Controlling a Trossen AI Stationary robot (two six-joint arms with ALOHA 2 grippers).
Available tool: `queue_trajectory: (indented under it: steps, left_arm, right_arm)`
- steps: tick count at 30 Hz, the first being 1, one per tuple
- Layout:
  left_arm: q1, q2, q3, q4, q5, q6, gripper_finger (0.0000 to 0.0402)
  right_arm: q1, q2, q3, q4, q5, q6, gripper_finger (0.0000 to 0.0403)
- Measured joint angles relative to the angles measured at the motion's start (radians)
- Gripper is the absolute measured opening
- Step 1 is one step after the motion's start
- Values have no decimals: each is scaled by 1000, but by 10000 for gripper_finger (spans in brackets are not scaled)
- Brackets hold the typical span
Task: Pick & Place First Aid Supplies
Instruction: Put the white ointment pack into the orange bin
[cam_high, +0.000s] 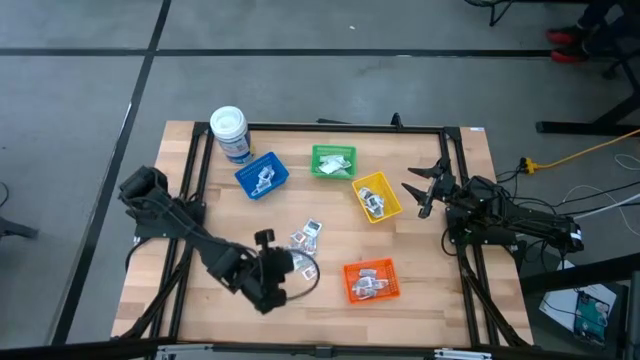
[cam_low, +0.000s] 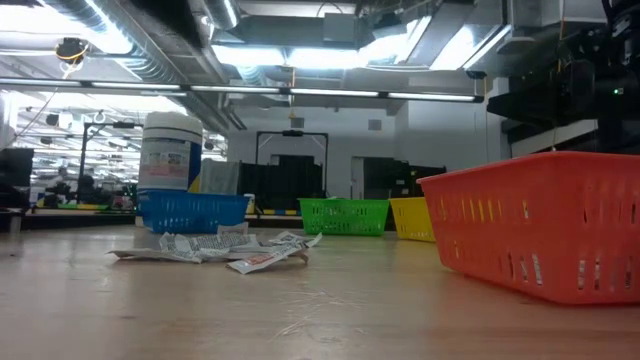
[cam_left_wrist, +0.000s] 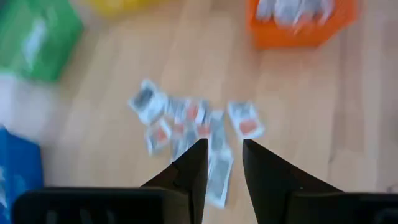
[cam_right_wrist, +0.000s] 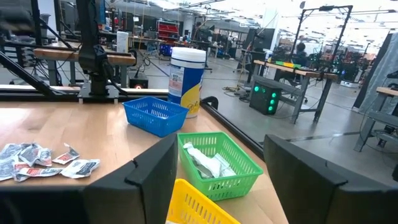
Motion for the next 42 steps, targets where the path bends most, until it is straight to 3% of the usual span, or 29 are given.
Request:
queue_trajectory:
  steps: [4, 10, 18, 25, 30, 42]
  left_arm:
    - [41, -28, -110, 5, 129, -43, 93]
    - [95, -38, -218, 99, 285, 64, 92]
    - [121, -38, -318, 192, 312, 108, 94]
    - [123, -28, -398, 356, 425, 214, 92]
    - [97, -29, -409, 361, 413, 220, 95]
    - [54, -3, -407, 374, 364, 458, 91]
  right_arm:
    - [0, 0, 0, 0, 0, 0, 236]
    - [0, 0, 0, 0, 0, 0, 236]
    - [0, 0, 0, 0, 0, 0, 236]
    - [0, 0, 0, 0, 0, 0, 236]
    - [0, 0, 0, 0, 0, 0, 236]
    - [0, 0, 0, 0, 0, 0, 236]
